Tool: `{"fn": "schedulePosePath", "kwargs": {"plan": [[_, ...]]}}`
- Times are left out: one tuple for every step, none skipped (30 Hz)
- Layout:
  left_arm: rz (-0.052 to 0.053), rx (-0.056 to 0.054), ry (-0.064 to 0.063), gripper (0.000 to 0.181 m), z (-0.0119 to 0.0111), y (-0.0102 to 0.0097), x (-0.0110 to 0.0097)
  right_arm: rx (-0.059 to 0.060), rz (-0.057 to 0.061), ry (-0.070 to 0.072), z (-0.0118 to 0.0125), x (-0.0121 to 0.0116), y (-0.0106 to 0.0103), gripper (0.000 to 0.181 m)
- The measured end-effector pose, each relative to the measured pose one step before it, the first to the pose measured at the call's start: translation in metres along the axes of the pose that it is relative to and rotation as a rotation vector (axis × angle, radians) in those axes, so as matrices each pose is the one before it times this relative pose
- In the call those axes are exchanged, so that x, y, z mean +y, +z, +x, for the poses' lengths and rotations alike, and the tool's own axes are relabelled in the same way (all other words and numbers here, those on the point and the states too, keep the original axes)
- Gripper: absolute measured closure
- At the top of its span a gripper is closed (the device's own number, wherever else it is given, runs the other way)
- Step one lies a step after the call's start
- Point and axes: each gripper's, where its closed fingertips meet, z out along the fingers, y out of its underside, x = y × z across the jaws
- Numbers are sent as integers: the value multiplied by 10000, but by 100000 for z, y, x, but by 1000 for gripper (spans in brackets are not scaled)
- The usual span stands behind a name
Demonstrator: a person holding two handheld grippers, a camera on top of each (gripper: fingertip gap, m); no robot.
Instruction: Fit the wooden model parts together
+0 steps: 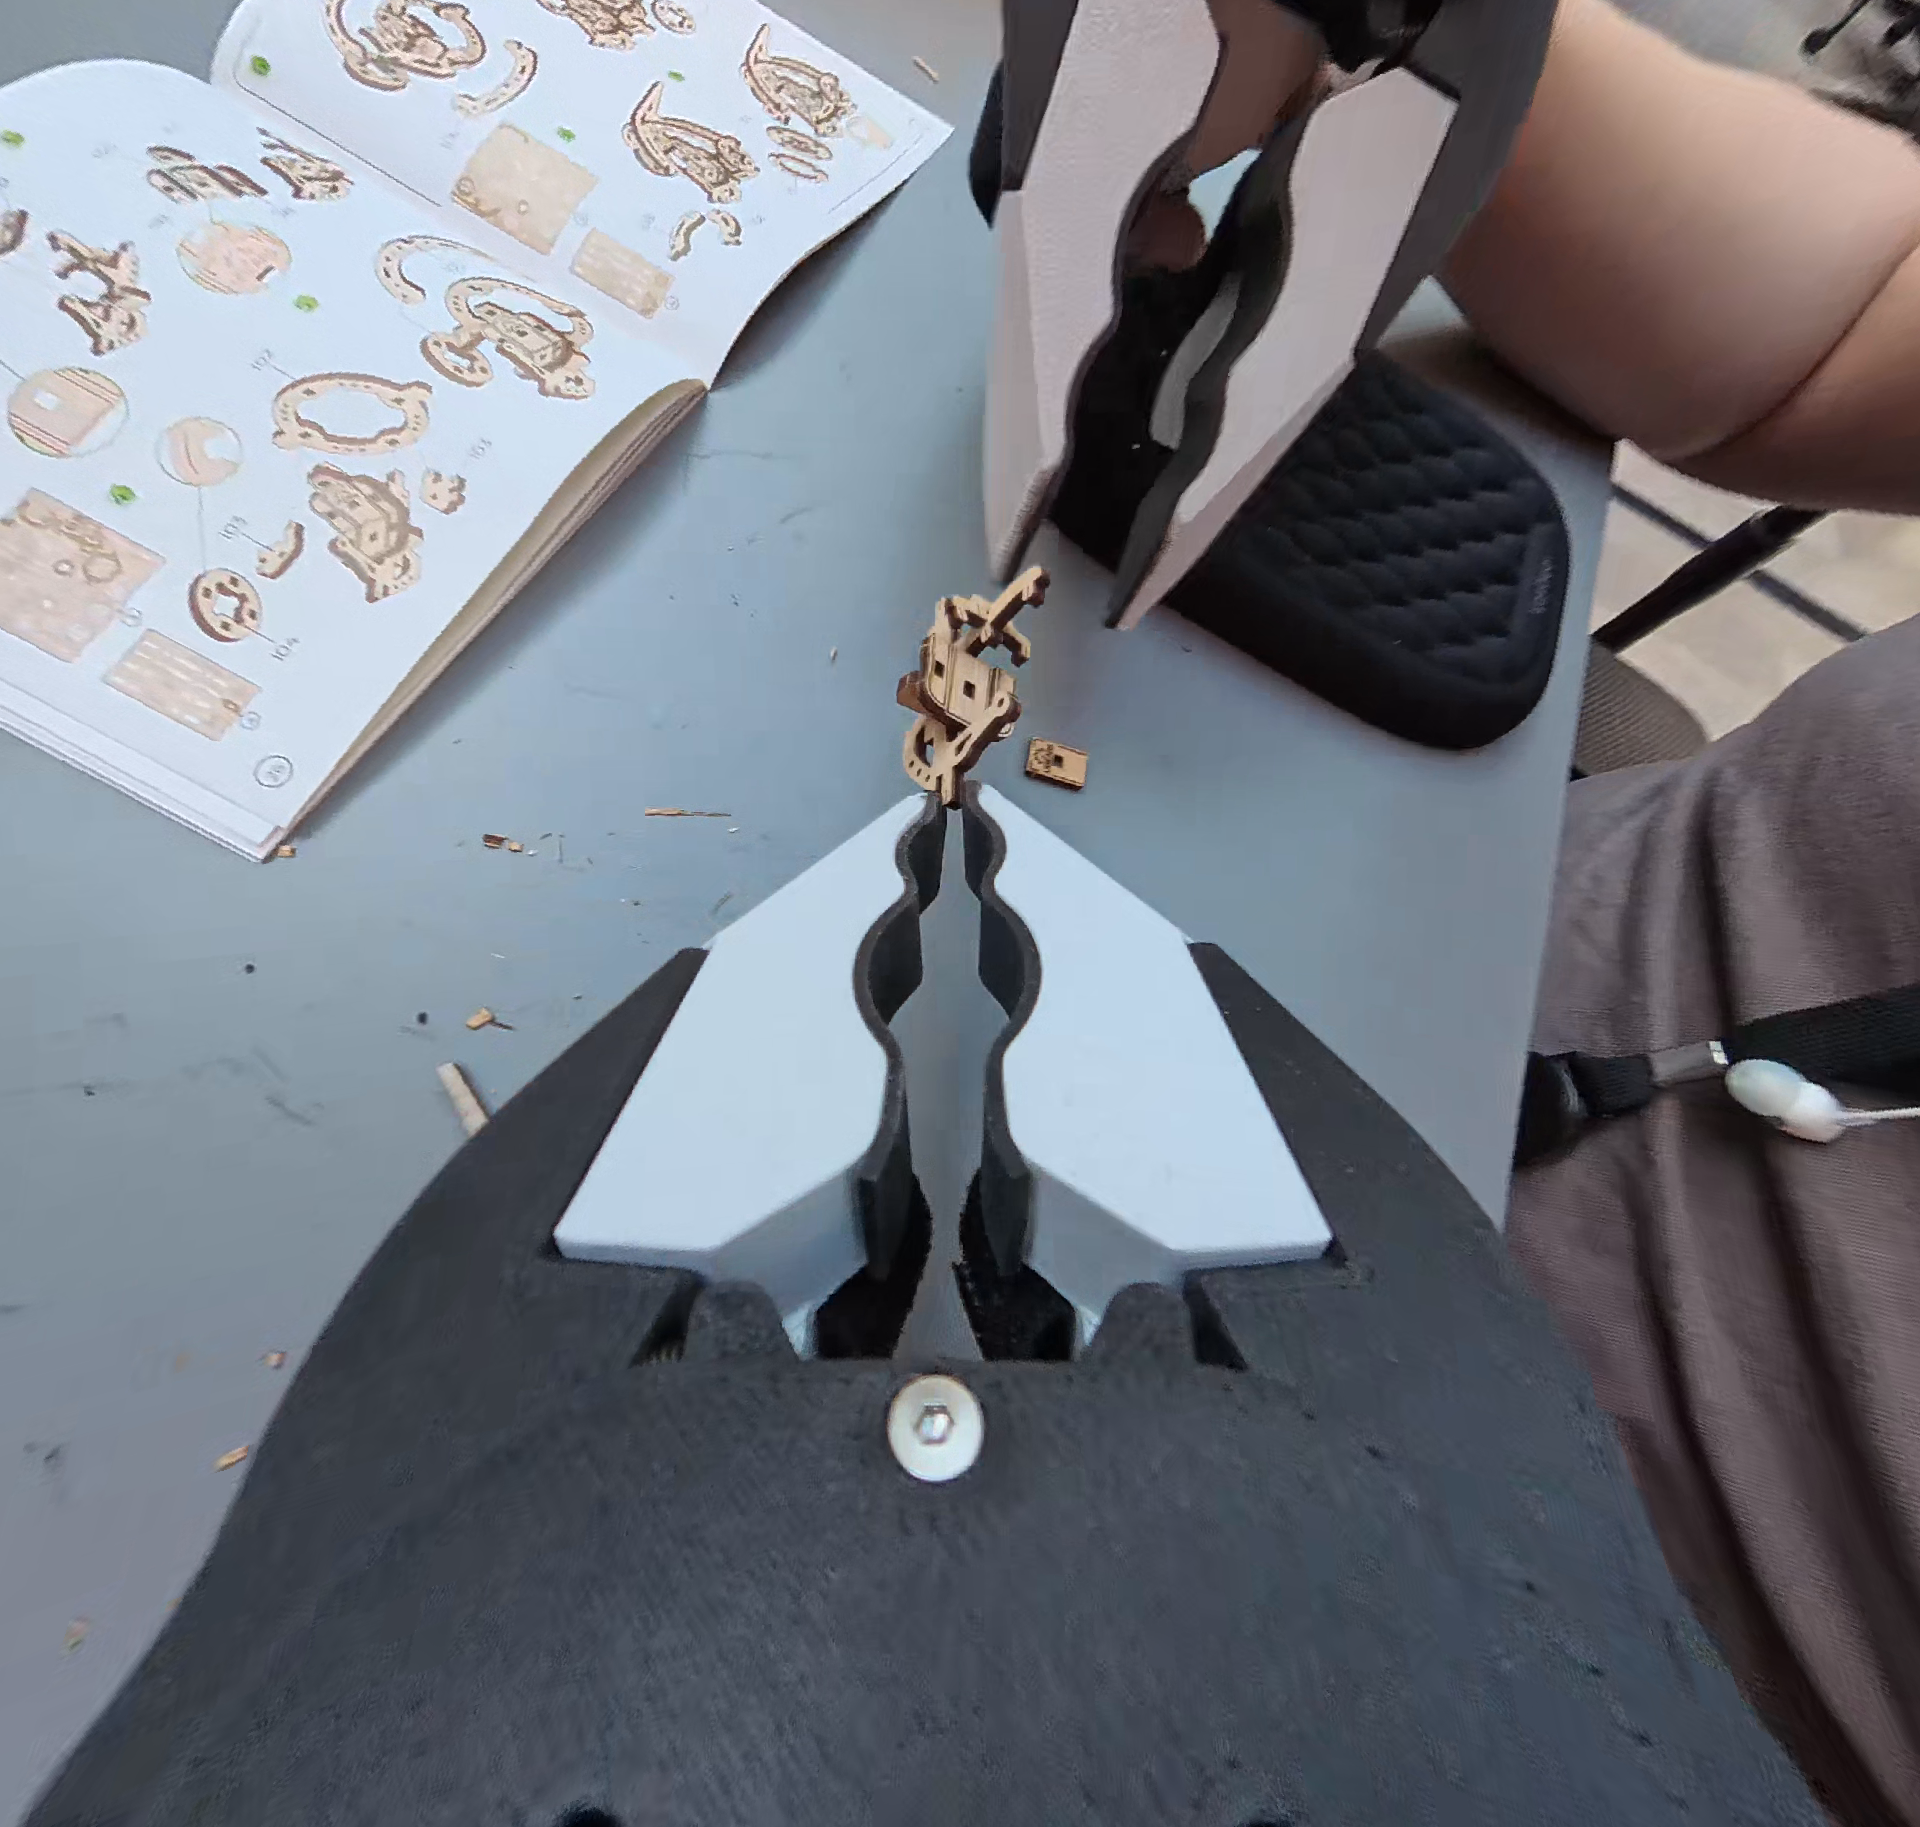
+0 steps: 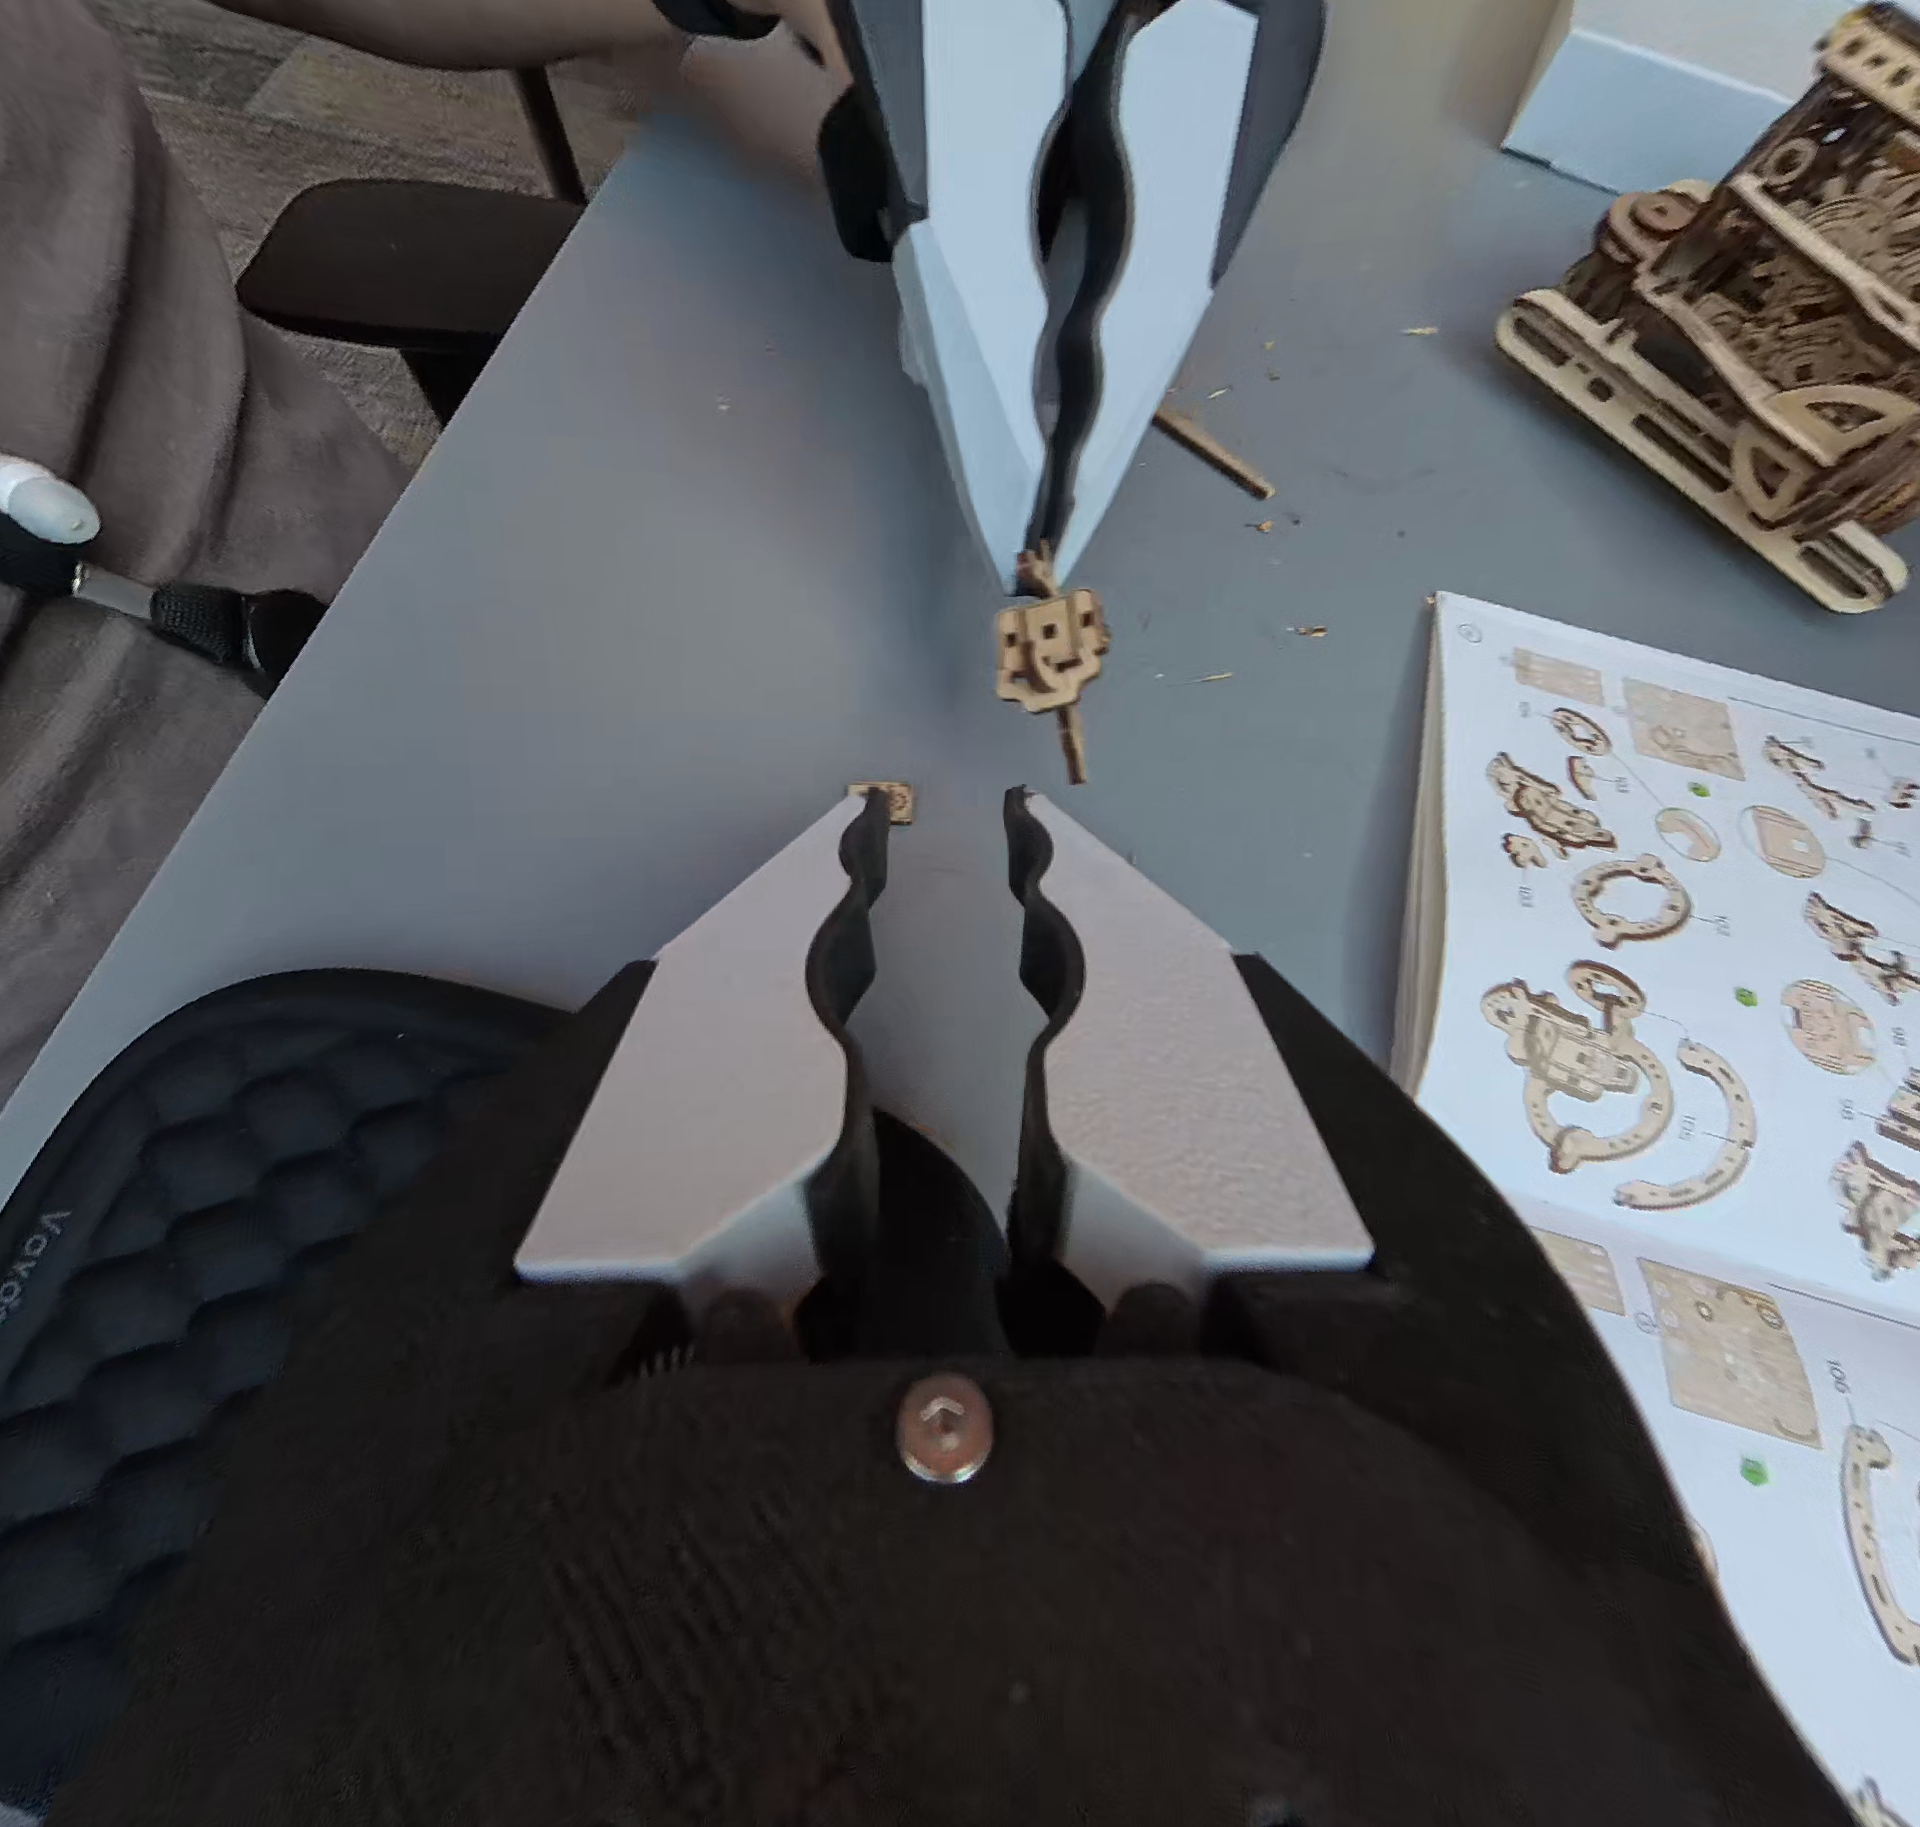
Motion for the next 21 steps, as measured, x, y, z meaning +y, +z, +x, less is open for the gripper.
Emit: {"fn": "schedulePosePath", "kwargs": {"plan": [[148, 371, -301, 181, 412, -315, -256, 325, 210, 99, 700, -240, -263, 159], [179, 284, -283, 181, 308, -292, -273, 141, 261, 135, 418, -336, -200, 158], [148, 209, -240, 181, 197, -251, -219, 85, 297, 152, 298, -429, -135, 157], [90, 181, -176, 181, 176, -193, -114, 62, 334, 106, 200, -512, -58, 156], [62, 135, -123, 181, 137, -148, -69, -16, 285, 64, 10, -466, 38, 156], [23, 75, -58, 181, 87, -100, -13, -53, 169, 29, -103, -358, 105, 156], [-4, 22, 5, 181, 55, -33, 40, -22, 108, -10, -87, -279, 158, 156], [-11, 41, 7, 181, 116, -11, 50, -43, 34, -17, -110, -176, 178, 156], [-10, 85, -27, 181, 171, 14, 31, -97, 5, -17, -187, -109, 171, 159], [-18, 93, -32, 181, 172, 27, 36, -85, -34, 6, -145, 3, 168, 162], [-3, 65, -23, 181, 128, 27, 24, -46, -48, 33, -65, 47, 115, 169], [20, 49, -11, 181, 97, 17, -19, -190, 11, -13, -289, 39, 72, 180], [3, 23, -15, 181, 32, 6, 27, -127, 4, 39, -180, 69, 53, 180], [51, 88, -20, 181, 124, -13, -23, -74, -17, 125, -58, 102, 12, 180], [74, 122, -23, 181, 155, -18, -41, -151, 11, 224, -110, 71, -15, 180], [130, -20, -34, 179, -93, -25, -98, -154, 104, 339, -51, -71, -66, 181], [186, -178, -22, 169, -342, -51, -179, -65, 182, 456, 205, -108, -88, 181], [193, -181, -9, 156, -349, -60, -179, -82, 162, 573, 298, -53, -104, 181], [228, -89, 19, 148, -182, -84, -198, -243, 191, 562, 106, -72, -128, 181], [283, -52, 28, 149, -114, -103, -238, -314, 266, 470, -31, -170, -148, 181], [343, 12, 32, 152, -17, -102, -296, -261, 287, 371, -3, -224, -185, 181]]}}
